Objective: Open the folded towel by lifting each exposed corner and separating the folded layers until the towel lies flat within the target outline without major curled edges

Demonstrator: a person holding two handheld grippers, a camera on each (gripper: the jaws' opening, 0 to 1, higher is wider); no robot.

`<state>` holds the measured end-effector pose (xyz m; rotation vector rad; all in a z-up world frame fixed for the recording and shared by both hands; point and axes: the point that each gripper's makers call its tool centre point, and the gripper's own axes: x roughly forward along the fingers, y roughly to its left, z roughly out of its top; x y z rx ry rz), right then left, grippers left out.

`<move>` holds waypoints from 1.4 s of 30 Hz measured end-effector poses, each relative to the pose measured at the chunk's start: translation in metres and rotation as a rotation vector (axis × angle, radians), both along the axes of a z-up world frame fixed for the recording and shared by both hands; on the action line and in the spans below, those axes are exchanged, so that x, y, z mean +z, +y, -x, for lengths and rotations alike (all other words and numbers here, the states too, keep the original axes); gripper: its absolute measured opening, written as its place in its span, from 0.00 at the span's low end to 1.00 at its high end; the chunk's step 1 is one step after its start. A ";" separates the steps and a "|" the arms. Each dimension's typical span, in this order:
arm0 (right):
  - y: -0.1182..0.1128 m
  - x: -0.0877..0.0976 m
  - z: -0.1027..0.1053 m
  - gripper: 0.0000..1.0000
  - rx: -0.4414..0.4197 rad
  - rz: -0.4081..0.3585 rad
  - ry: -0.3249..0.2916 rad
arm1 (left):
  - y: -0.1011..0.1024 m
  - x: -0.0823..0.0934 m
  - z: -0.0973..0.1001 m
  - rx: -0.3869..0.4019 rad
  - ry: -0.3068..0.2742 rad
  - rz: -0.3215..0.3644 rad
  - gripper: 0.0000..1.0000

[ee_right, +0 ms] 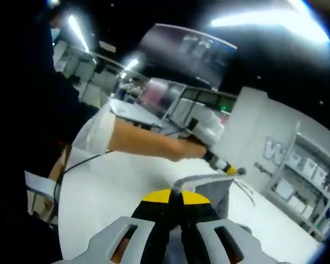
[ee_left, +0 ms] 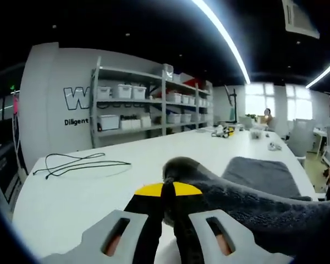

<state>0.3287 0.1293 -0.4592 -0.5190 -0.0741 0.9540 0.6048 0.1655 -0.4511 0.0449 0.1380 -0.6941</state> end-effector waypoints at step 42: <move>0.089 0.000 0.013 0.00 0.227 -0.040 0.047 | 0.072 -0.023 0.008 0.083 0.107 -0.054 0.04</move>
